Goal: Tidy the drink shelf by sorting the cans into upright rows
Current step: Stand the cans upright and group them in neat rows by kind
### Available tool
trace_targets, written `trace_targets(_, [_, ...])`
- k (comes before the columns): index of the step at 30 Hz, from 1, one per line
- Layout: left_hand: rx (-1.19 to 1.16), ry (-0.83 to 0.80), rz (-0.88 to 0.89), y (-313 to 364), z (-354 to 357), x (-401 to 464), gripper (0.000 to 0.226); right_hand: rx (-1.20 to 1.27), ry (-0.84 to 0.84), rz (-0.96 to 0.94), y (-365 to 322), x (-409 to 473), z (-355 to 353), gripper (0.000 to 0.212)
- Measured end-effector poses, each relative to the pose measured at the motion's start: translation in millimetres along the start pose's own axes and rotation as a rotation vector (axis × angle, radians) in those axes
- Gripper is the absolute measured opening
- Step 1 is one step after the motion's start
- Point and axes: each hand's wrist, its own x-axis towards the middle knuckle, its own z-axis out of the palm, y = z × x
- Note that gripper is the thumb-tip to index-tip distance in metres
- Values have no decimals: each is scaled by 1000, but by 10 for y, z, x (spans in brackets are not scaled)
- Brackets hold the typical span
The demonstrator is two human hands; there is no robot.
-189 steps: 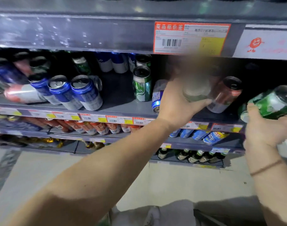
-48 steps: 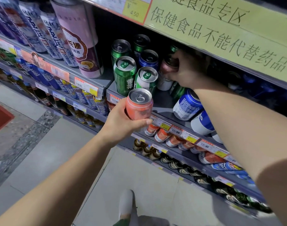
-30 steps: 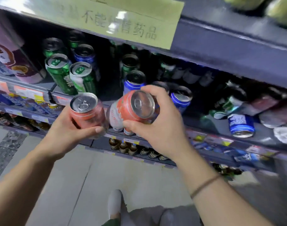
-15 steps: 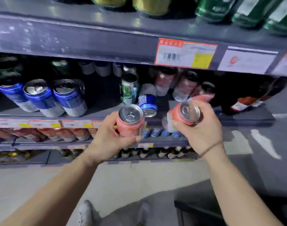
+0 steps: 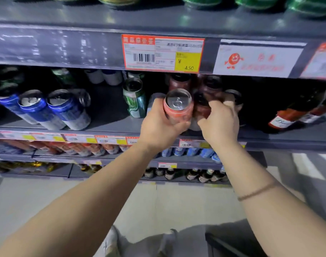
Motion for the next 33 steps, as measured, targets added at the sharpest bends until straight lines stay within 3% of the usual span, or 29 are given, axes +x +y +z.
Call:
trace_targets(7, [583,63,94,-105,240,389,76,50,101,-75,136,-18,2,40])
trace_targets(11, [711,106,121,-189,255,418,88,159,182,-55,111,-105,-8,43])
trace_targets(14, [639,277,174,-315,161,311,87,354,242,-78,-99,-305,6,31])
trace_targets(16, [592,348,55,-437,86,224,82,428,228,-149,-280,-448,75,23])
trace_targets(19, [516,237,-187,-502,50,175,78,461,103,-164,-482,-592,222,18])
trace_targets(22, [372,116,-232,-512,-30,206,64,452,-14,-140,-600,-685,310,21])
trace_targets(25, [230,148,-159,-490,-240,115,66,395,-64,-145,-663,-729,323,30])
trace_targets(30, [110,219,-48,-444,-802,-204,70,258,-204,-219,-960,-793,437,72])
trace_targets(33, [110,256,-9,-466,-1098,-318,68,268,-234,-242,-1257,-847,545,75])
